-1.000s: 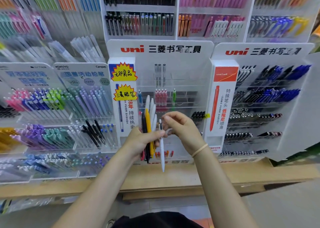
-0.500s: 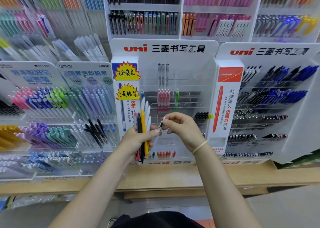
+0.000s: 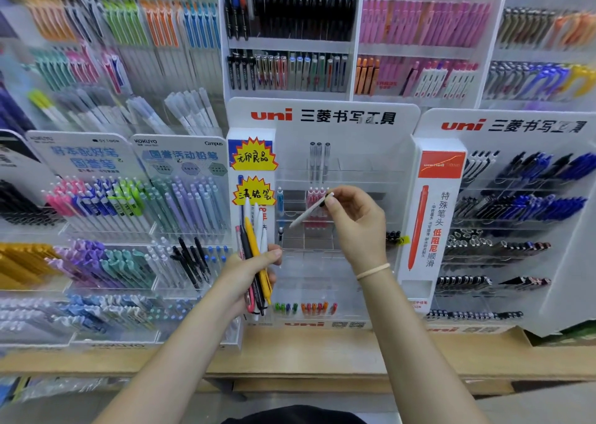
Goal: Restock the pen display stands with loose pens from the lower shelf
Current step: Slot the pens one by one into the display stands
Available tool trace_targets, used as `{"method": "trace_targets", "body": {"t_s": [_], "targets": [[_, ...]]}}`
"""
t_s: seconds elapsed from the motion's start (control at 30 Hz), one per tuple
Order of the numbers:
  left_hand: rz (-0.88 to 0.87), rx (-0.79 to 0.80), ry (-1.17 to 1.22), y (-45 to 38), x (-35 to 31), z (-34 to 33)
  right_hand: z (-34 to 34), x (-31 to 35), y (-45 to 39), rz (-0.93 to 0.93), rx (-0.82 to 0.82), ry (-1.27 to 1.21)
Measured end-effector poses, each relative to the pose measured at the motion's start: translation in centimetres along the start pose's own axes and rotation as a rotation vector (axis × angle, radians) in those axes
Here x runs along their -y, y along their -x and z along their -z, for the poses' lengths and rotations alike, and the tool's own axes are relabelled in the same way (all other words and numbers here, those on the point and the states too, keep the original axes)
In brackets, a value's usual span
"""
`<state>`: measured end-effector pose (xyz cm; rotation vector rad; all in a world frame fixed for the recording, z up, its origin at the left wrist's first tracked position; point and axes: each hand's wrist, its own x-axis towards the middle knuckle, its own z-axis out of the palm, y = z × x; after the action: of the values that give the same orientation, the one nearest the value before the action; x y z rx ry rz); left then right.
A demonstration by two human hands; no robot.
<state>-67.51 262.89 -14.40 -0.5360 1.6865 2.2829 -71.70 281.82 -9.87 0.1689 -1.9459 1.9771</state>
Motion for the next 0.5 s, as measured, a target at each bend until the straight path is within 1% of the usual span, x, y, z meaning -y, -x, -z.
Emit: {"method": "trace_targets", "body": {"t_s": [0.13, 0.2, 0.3, 0.4, 0.5], "targets": [[0.056, 0.147, 0.050, -0.1, 0.2, 0.5, -1.0, -2.4, 0.7, 0.030, 0.129, 0.196], [0.072, 0.198, 0.047, 0.0, 0.3, 0.7, -1.6, -3.6, 1.0, 0.023, 0.168, 0.298], [0.079, 0.228, 0.055, 0.1, 0.3, 1.1, -2.3, -5.0, 1.0, 0.004, 0.193, 0.399], [0.076, 0.261, 0.067, 0.1, 0.2, 1.7, -2.8, -6.0, 0.9, 0.011, 0.264, 0.508], [0.077, 0.261, 0.070, 0.1, 0.1, 1.9, -3.2, -6.4, 0.8, 0.005, 0.275, 0.536]]}}
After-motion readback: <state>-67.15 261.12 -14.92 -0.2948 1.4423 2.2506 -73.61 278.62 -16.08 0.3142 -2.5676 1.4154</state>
